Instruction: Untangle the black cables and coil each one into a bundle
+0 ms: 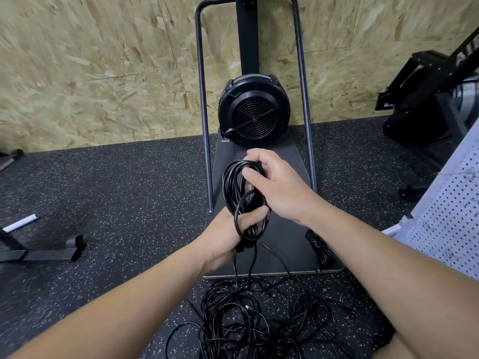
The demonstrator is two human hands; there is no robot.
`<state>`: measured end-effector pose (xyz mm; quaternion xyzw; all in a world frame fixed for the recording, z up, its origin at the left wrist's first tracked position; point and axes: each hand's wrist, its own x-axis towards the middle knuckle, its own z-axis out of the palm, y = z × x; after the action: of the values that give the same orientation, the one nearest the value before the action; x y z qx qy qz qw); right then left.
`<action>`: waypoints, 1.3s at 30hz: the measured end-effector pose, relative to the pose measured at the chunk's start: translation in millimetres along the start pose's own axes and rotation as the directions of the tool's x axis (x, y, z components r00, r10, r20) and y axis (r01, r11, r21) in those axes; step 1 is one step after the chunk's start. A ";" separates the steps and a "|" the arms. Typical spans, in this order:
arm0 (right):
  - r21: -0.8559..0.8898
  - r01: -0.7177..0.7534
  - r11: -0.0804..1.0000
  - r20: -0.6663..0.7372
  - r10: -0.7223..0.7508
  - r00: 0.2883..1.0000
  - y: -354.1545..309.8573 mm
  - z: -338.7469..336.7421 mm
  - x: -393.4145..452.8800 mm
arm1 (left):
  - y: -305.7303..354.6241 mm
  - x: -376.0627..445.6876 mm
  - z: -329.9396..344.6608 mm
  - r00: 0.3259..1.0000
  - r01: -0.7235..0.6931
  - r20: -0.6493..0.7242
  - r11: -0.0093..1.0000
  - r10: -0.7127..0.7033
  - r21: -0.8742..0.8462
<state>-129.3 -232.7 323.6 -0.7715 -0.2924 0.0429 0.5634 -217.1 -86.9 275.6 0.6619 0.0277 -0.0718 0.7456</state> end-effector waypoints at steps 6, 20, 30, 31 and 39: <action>-0.161 -0.204 0.966 0.239 0.239 0.941 2.1 -22.6 -1.0 | 1.3 13.5 -28.9 0.997 -0.019 -0.077 0.993 0.028 0.114; -0.238 -0.330 0.913 0.718 0.395 0.574 4.6 -16.6 -29.9 | 13.1 29.9 -59.7 0.946 -0.039 -0.323 0.999 0.029 -0.024; -0.434 -0.400 0.807 0.276 0.542 0.794 41.0 22.0 -16.4 | 17.4 19.5 -52.3 0.988 -0.105 -0.117 0.993 0.098 -0.057; -0.440 -0.436 0.785 0.204 0.561 0.802 41.6 21.0 -12.6 | 18.8 20.0 -54.7 0.982 -0.125 -0.146 0.991 0.117 -0.043; -0.428 -0.201 0.881 0.129 0.280 0.951 25.2 7.6 -13.5 | 24.8 22.9 -77.5 0.881 -0.105 -0.468 0.993 0.070 -0.049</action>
<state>-133.3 -237.9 294.7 -0.8952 -0.2482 0.1229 0.3492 -186.7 -8.8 287.4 0.6328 0.1782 0.1236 0.7434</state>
